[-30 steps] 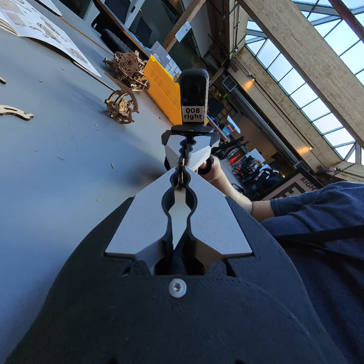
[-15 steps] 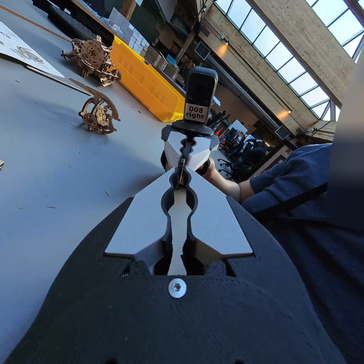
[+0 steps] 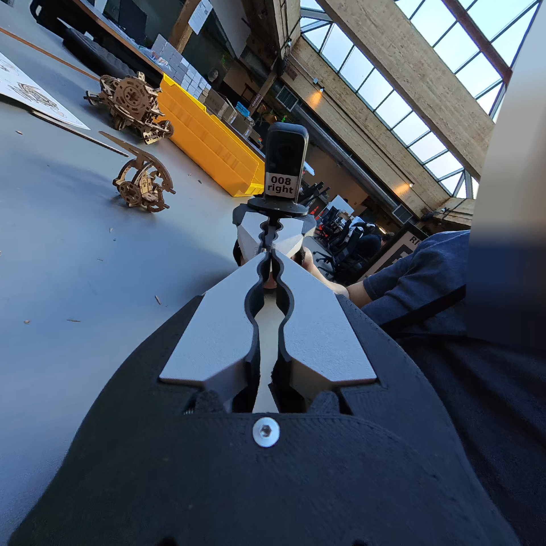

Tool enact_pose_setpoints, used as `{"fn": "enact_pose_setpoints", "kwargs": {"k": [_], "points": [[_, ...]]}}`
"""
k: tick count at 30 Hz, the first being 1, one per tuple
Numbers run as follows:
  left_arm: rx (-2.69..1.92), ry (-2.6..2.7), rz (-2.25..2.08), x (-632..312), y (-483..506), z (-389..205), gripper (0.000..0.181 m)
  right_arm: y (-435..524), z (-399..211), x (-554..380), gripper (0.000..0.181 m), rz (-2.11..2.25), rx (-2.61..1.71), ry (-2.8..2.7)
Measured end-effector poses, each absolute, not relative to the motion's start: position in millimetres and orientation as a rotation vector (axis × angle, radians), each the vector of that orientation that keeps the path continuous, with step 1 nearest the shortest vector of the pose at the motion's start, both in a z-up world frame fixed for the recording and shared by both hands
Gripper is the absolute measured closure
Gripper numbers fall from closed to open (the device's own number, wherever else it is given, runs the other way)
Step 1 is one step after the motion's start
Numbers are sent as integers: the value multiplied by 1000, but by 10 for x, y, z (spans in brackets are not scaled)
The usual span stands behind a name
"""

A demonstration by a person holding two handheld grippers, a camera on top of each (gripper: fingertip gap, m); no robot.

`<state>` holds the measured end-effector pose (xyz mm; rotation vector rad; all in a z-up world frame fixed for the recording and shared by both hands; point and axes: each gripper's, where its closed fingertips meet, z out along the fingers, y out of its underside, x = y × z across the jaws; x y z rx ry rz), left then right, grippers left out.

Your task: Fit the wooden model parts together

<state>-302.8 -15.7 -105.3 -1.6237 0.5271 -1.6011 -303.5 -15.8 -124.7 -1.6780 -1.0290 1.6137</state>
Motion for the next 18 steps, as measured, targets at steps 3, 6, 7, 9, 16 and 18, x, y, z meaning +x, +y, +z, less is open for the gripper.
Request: {"fn": "enact_pose_setpoints", "kwargs": {"k": [3,6,7,9,16,18], "points": [[-1620,477,-1587,-3079,-127,-1051,181,-174,-1206,-3018,181,1676,-1662,-1003],[-1625,462,-1564,-3093,-115,-1058,180,-177,-1197,-3015,181,1672,-1653,-997],[-1631,461,-1560,-3090,-109,-1065,179,-177,-1194,-3017,181,1669,-1650,-997],[-1656,478,-1543,-3060,-109,-1092,177,-187,-1183,-3025,181,1684,-1643,-1002],[-1681,585,-1379,-2987,-128,-1122,181,-243,-1123,-3057,181,1751,-1601,-1027],[-1677,604,-1359,-2992,-146,-1115,181,-214,-1137,-3040,181,1728,-1609,-1014]]}}
